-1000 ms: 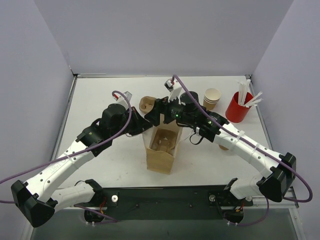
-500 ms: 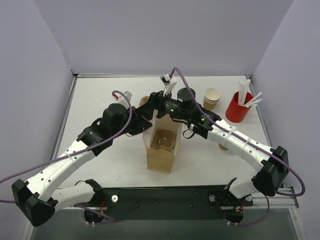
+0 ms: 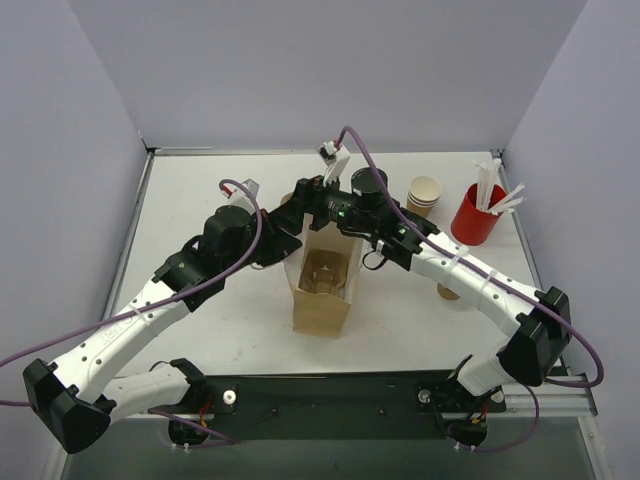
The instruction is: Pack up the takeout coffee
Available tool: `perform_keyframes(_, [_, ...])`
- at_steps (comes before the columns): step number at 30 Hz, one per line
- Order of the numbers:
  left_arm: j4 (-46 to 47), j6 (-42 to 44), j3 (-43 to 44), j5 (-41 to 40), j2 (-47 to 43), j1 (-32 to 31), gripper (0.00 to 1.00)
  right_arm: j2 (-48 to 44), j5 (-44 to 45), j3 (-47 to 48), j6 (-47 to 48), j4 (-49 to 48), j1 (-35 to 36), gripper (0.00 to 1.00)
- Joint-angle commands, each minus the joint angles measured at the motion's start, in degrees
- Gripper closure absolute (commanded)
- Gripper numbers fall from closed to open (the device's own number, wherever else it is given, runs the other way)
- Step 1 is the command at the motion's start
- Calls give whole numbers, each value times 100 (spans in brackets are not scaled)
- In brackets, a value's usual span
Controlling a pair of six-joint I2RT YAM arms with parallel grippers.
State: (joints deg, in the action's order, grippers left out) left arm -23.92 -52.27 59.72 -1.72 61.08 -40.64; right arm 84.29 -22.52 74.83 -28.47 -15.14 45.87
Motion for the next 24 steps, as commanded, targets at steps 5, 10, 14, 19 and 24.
perform_keyframes(5, [63, 85, 119, 268, -26, -102, 100, -44, 55, 489, -141, -1131, 19, 19])
perform_keyframes(10, [11, 94, 92, 233, -52, -93, 100, -114, 160, 515, -203, -1114, -60, 18])
perform_keyframes(14, [-16, 77, 75, 216, -70, -102, 100, -167, 125, 568, -282, -1158, -174, 18])
perform_keyframes(19, [-77, 68, 39, 216, -87, -102, 100, -255, 55, 533, -457, -1228, -385, 18])
perform_keyframes(24, [-34, 50, 13, 216, -87, -102, 100, -290, -6, 585, -616, -1176, -552, 18])
